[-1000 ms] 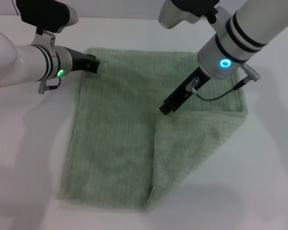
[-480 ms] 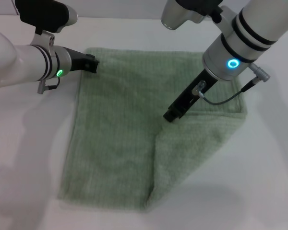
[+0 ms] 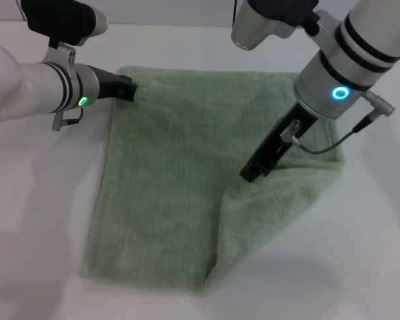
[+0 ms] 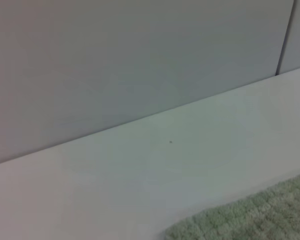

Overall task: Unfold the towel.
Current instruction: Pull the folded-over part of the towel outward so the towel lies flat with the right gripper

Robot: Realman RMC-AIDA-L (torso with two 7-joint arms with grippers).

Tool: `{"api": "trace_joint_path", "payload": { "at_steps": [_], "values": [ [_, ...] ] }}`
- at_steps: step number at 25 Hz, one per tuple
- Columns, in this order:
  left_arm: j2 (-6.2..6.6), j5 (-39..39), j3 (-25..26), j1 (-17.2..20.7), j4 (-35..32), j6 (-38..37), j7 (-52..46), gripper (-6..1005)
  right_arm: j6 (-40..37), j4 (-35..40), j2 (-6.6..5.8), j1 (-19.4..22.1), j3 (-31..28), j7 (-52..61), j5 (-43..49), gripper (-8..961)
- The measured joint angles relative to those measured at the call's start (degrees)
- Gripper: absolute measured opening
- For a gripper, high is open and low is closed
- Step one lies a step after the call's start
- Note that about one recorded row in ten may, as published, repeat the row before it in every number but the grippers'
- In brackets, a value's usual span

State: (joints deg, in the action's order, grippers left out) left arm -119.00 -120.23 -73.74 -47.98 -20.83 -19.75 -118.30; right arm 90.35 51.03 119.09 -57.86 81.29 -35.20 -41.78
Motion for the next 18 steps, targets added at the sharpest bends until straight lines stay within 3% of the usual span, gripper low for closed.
{"api": "trace_joint_path", "payload": {
  "at_steps": [18],
  "values": [
    [0.0, 0.0, 0.0, 0.07, 0.0, 0.04, 0.0, 8, 9.93, 6.47, 0.0, 1.41, 2.62, 1.65, 1.69, 21]
  ]
}}
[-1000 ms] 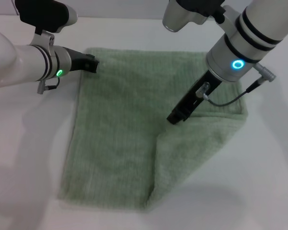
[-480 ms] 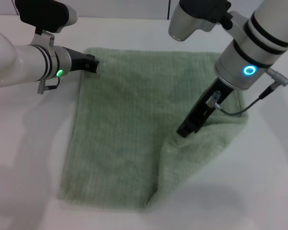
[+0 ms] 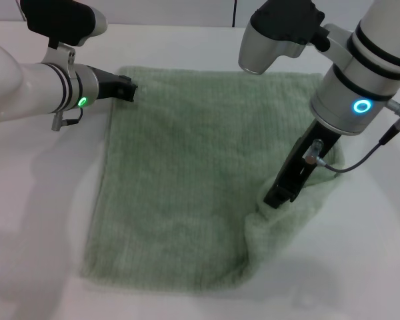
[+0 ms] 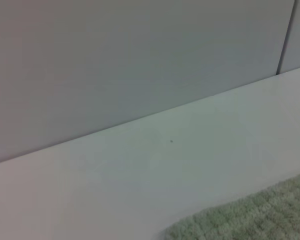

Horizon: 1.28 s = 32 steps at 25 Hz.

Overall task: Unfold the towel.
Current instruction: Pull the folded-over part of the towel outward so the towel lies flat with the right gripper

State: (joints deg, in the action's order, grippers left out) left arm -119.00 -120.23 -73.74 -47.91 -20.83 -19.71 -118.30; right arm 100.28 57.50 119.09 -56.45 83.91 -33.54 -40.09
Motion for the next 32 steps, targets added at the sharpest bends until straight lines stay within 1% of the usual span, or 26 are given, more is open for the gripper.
{"api": "trace_joint_path", "payload": {
  "at_steps": [7, 17, 26, 32],
  "values": [
    [0.0, 0.0, 0.0, 0.01, 0.0, 0.03, 0.0, 10, 2.38, 1.21, -0.01, 0.02, 0.89, 1.11, 0.01, 21],
    [0.0, 0.0, 0.0, 0.02, -0.29, 0.03, 0.0, 14, 6.61, 4.07, -0.09, -0.45, 5.9, 3.93, -0.29, 21],
    [0.0, 0.04, 0.08, 0.01, -0.35, 0.03, -0.04, 17, 7.18, 3.65, -0.09, -0.71, 10.04, 4.33, -0.29, 21],
    [0.0, 0.09, 0.09, -0.02, -0.43, 0.03, -0.26, 19, 7.24, 3.44, -0.09, -0.77, 11.64, 4.31, -0.3, 26]
  ]
}}
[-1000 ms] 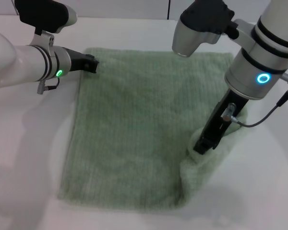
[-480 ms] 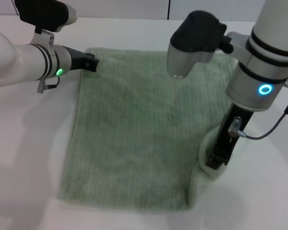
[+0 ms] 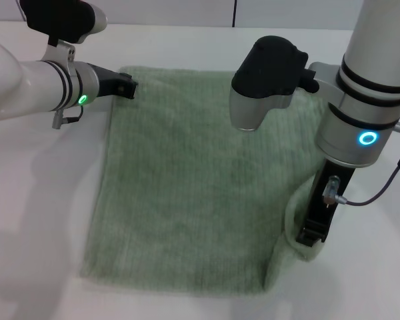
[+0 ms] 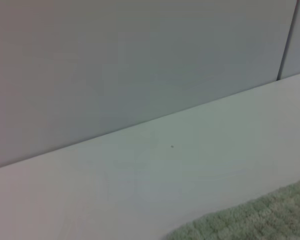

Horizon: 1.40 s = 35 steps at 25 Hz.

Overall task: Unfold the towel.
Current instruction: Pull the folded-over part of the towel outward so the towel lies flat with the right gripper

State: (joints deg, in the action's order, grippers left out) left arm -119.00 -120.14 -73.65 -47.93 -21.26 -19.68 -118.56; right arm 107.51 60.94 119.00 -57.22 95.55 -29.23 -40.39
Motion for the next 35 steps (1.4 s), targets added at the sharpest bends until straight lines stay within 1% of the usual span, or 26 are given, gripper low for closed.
{"api": "trace_joint_path", "payload": {
  "at_steps": [6, 21, 28, 33, 35],
  "values": [
    [0.0, 0.0, 0.0, -0.04, 0.03, 0.0, -0.13, 21, -0.02, -0.29, 0.0, -0.01, 1.02, -0.3, -0.26, 43],
    [0.0, 0.0, 0.0, 0.0, 0.34, 0.0, -0.18, 26, 0.16, -0.64, 0.1, -0.16, 6.85, 0.63, -2.05, 87],
    [0.0, 0.0, 0.0, 0.03, 0.34, 0.0, -0.27, 28, 0.16, -1.15, -0.02, -0.85, 7.14, 0.85, -2.57, 108],
    [0.0, 0.0, 0.0, 0.07, 0.35, 0.0, -0.35, 30, 0.22, -1.58, -0.21, -1.62, 7.34, 0.65, -2.62, 260],
    [0.0, 0.0, 0.04, 0.14, 0.32, 0.0, -0.35, 31, 0.48, -2.53, -0.41, -2.46, 7.58, 0.49, -3.03, 260]
  ]
}}
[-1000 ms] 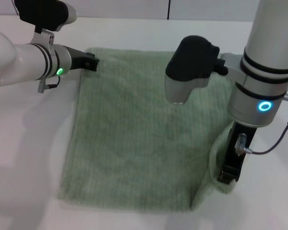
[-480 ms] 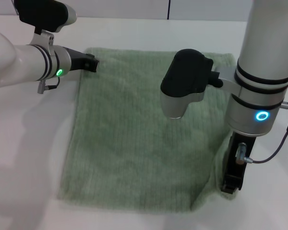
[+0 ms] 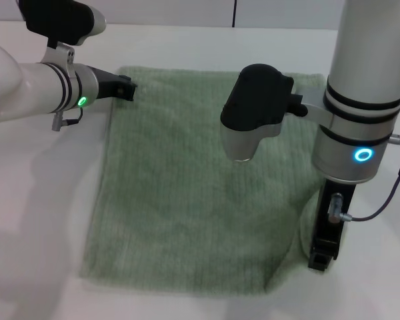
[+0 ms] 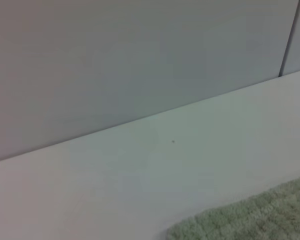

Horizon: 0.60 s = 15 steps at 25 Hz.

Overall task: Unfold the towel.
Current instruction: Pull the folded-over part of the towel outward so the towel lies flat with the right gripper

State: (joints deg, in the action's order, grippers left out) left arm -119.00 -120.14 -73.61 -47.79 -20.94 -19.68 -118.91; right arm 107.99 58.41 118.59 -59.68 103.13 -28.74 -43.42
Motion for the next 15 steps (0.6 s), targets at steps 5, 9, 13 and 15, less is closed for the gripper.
{"api": "trace_joint_path", "payload": {
  "at_steps": [5, 9, 13, 15],
  "values": [
    [0.03, 0.0, 0.18, 0.07, -0.27, 0.0, 0.12, 33, 0.3, -4.24, -0.41, -2.41, 0.91, -0.1, -0.88, 260],
    [0.06, 0.0, 0.18, 0.07, -0.36, 0.0, 0.27, 34, 0.31, -6.23, -0.91, -4.34, 2.34, -0.09, -1.46, 260],
    [0.08, 0.0, 0.23, 0.07, -0.4, 0.0, 0.45, 35, 0.28, -6.74, -1.54, -6.25, 2.44, 0.18, -0.6, 260],
    [0.13, 0.0, 0.23, 0.07, -0.41, 0.0, 0.47, 36, 0.21, -7.22, -1.67, -7.17, 2.35, 0.18, 0.65, 260]
  ]
}}
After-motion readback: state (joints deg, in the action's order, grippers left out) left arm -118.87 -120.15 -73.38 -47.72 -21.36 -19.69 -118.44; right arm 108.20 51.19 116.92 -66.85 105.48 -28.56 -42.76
